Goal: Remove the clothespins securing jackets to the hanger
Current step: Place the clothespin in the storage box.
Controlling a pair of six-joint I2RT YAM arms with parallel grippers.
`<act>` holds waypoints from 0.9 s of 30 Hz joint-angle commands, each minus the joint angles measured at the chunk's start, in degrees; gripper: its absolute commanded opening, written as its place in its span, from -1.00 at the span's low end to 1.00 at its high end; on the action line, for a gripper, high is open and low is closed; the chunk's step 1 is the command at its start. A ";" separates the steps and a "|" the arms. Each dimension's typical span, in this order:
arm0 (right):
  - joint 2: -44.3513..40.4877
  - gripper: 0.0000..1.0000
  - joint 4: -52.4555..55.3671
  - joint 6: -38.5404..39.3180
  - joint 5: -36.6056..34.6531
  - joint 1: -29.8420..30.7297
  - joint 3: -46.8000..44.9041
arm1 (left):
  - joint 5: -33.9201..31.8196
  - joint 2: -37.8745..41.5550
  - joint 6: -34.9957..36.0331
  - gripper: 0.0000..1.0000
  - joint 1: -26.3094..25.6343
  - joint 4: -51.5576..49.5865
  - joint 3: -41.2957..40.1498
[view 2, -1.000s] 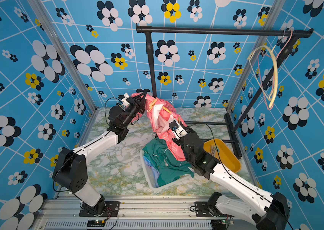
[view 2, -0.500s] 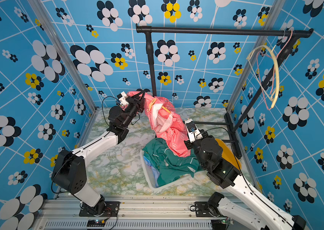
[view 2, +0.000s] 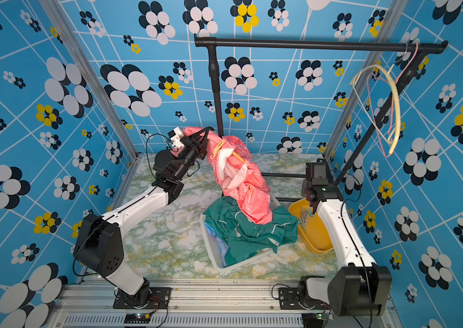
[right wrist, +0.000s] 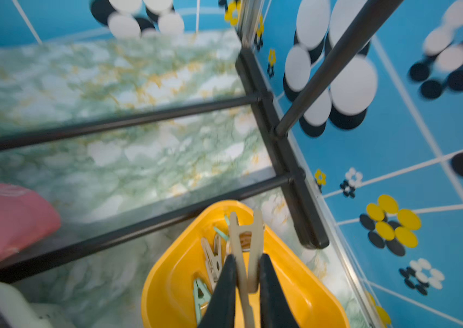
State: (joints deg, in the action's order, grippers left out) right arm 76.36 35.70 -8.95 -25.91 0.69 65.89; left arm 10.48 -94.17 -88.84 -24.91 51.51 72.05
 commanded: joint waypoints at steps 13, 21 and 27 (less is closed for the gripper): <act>3.78 0.28 7.19 -7.77 5.43 -2.36 -1.65 | 1.90 1.81 0.96 -1.00 0.04 6.23 4.31; -14.19 0.25 -2.52 0.03 20.00 2.40 -1.84 | 1.44 1.06 0.58 -1.00 -0.23 5.39 4.92; -20.78 0.22 -11.15 12.14 10.74 29.07 -0.95 | 0.38 1.90 1.98 -1.00 -0.85 4.62 4.33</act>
State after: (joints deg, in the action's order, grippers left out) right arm 55.44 29.71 -4.60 -11.68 22.59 64.99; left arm 12.34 -94.19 -88.42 -25.47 50.96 73.56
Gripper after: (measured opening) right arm 0.611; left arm 0.113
